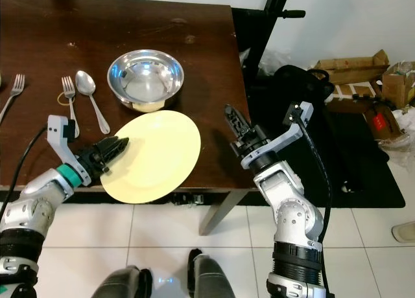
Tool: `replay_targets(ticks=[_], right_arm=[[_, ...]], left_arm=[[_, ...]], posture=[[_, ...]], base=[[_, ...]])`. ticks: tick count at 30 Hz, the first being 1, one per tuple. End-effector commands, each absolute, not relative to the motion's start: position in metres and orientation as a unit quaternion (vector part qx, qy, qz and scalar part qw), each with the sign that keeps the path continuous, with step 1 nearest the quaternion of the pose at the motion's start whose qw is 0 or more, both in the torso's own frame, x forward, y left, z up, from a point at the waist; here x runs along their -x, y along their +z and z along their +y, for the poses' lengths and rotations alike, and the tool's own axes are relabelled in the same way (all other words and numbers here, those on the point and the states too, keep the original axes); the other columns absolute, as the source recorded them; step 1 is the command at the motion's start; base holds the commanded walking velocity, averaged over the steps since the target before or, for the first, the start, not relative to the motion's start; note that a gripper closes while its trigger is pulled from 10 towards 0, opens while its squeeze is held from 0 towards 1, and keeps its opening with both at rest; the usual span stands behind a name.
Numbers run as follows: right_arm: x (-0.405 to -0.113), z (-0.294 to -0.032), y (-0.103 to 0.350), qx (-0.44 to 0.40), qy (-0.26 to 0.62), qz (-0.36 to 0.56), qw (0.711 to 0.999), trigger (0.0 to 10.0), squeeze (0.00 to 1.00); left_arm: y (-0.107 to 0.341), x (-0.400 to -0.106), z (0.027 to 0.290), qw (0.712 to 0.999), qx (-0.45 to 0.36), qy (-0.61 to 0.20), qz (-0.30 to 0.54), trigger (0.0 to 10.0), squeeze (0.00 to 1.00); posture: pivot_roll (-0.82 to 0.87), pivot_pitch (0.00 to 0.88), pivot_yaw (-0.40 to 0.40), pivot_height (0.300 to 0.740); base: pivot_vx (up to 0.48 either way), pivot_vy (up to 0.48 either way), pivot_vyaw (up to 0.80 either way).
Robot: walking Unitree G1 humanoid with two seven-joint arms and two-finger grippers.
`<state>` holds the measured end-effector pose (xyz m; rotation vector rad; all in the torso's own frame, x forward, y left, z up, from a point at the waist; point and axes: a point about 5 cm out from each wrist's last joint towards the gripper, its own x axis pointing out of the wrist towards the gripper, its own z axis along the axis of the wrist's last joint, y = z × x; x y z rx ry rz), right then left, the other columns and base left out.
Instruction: Setting the table
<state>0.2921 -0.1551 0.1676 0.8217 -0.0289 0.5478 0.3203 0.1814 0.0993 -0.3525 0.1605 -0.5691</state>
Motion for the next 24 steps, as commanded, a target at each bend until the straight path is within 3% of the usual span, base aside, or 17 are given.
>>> replay_targets(ticks=[1,5,8,9,11,12,16,22,23,24], right_arm=[[-0.285,-0.144,0.157,-0.401,0.276,0.026,0.873,10.0,0.0],[-0.28,-0.136,0.148,-0.386,0.284,0.055,0.876,10.0,0.0],[-0.284,-0.146,0.135,-0.36,0.234,0.068,0.9,10.0,0.0],[-0.286,-0.151,0.135,-0.359,0.22,0.062,0.905,10.0,0.73],[-0.287,-0.157,0.136,-0.359,0.208,0.057,0.908,10.0,0.73],[-0.288,-0.162,0.137,-0.363,0.199,0.053,0.909,10.0,1.0],[-0.289,-0.18,0.143,-0.362,0.17,0.04,0.916,10.0,1.0],[-0.288,-0.184,0.144,-0.36,0.168,0.045,0.917,10.0,1.0],[-0.286,-0.179,0.145,-0.365,0.179,0.05,0.912,10.0,0.0],[-0.284,-0.173,0.145,-0.371,0.194,0.055,0.907,10.0,0.0]], left_arm=[[0.076,-0.31,0.18,0.936,0.181,-0.271,0.135,10.0,0.0],[0.076,-0.31,0.18,0.936,0.181,-0.271,0.135,10.0,0.0],[0.075,-0.309,0.181,0.936,0.182,-0.271,0.135,10.0,0.0],[0.075,-0.309,0.182,0.936,0.182,-0.27,0.136,10.0,0.0],[0.075,-0.309,0.182,0.936,0.182,-0.27,0.136,10.0,0.0],[0.075,-0.309,0.182,0.936,0.182,-0.271,0.136,10.0,0.0],[0.075,-0.309,0.182,0.935,0.182,-0.271,0.137,10.0,0.0],[0.076,-0.309,0.183,0.935,0.181,-0.272,0.137,10.0,0.0],[0.076,-0.309,0.183,0.935,0.181,-0.273,0.137,10.0,0.0],[0.076,-0.309,0.183,0.935,0.18,-0.273,0.137,10.0,0.0]], posture=[[-0.02,0.126,-0.007,0.74],[-0.02,0.127,-0.009,0.74],[-0.01,0.129,-0.009,0.74],[-0.02,0.129,-0.007,0.74],[-0.02,0.129,-0.007,0.74],[-0.02,0.129,-0.005,0.74],[-0.02,0.13,-0.001,0.74],[-0.02,0.131,0.001,0.74],[-0.02,0.131,0.002,0.74],[-0.02,0.132,0.001,0.74]], base=[[0.0,0.0,0.0],[0.0,0.0,0.0],[0.0,0.0,0.0],[0.0,0.0,0.0],[0.0,0.0,0.0],[0.0,0.0,0.0],[0.0,0.0,0.0],[0.0,0.0,0.0],[0.0,0.0,0.0],[0.0,0.0,0.0]])
